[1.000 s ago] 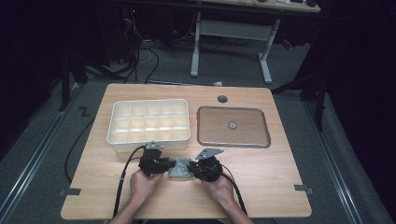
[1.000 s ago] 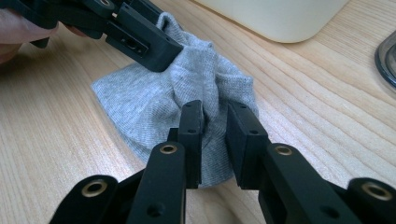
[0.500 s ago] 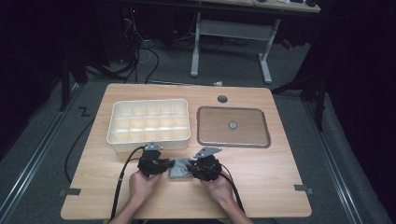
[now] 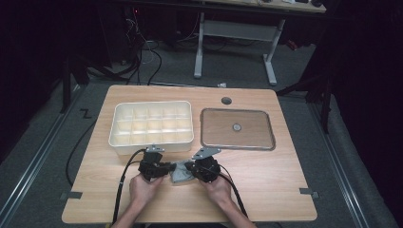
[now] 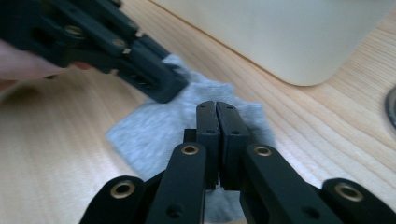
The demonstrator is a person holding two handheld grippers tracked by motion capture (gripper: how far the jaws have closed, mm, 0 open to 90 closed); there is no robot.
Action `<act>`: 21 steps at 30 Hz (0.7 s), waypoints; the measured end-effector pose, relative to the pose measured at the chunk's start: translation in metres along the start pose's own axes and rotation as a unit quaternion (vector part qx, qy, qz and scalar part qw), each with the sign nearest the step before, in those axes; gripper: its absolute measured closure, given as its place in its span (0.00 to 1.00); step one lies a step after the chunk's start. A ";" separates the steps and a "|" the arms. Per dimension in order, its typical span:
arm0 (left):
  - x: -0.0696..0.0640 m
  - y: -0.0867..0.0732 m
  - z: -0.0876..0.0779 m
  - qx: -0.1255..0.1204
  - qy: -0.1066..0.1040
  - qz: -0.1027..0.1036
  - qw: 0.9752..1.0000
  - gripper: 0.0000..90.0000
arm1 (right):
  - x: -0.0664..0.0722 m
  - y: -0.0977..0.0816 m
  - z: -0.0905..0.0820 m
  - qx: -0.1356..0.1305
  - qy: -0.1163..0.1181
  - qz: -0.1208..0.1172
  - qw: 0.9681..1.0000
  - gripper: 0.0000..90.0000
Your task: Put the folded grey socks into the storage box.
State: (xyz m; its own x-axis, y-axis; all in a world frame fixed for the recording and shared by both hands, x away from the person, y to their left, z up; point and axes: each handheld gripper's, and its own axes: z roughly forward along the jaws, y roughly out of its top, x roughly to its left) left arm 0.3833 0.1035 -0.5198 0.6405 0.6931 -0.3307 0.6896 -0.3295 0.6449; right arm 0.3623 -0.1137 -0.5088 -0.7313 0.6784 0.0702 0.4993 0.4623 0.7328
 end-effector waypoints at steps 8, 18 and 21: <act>-0.001 0.000 0.000 0.009 -0.001 0.001 1.000 0.90 | 0.001 0.007 -0.003 -0.015 -0.001 -0.013 1.000 1.00; 0.000 0.001 -0.006 0.002 -0.037 -0.001 0.999 0.90 | -0.004 -0.001 0.014 0.036 0.012 -0.018 0.999 1.00; -0.002 0.001 -0.009 -0.003 -0.051 -0.003 0.999 0.90 | -0.003 -0.002 0.013 0.042 0.015 -0.025 0.999 1.00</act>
State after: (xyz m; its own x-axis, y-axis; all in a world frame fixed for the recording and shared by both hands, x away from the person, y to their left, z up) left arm 0.3797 0.1076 -0.5124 0.6670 0.6265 -0.4033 0.6923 -0.3212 0.6462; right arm 0.3694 -0.1089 -0.5192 -0.7696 0.6361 0.0556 0.4971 0.5424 0.6773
